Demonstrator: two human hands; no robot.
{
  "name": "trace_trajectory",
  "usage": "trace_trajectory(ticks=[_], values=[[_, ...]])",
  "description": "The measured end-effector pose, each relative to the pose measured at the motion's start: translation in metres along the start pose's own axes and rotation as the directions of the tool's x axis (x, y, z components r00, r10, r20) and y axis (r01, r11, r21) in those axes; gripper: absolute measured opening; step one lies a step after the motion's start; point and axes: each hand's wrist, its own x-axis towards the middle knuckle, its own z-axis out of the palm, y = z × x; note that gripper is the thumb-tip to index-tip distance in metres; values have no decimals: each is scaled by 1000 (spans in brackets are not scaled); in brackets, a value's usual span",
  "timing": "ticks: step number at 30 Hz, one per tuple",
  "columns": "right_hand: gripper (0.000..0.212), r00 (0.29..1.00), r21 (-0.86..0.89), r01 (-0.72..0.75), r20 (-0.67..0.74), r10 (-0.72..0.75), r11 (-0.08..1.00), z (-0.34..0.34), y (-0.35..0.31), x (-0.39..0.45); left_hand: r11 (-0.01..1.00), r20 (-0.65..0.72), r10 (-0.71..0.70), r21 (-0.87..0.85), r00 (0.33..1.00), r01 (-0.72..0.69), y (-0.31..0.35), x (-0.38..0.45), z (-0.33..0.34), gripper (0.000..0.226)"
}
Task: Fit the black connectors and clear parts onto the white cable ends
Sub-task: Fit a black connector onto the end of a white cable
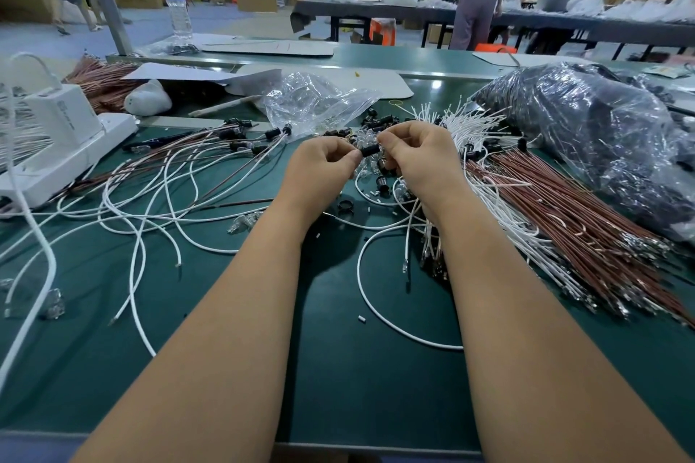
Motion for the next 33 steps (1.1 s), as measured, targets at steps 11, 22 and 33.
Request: trace_trajectory(ticks=[11,22,33], values=[[18,998,76,-47,32,44,996,0,0,0,998,39,-23,-56,999,25,1,-1,-1,20],[19,965,332,-258,48,257,907,8,2,1,992,-86,112,-44,990,-116,-3,0,-1,7],[17,967,472,-254,102,234,844,10,6,-2,987,-98,-25,-160,995,9,0,0,2,9]])
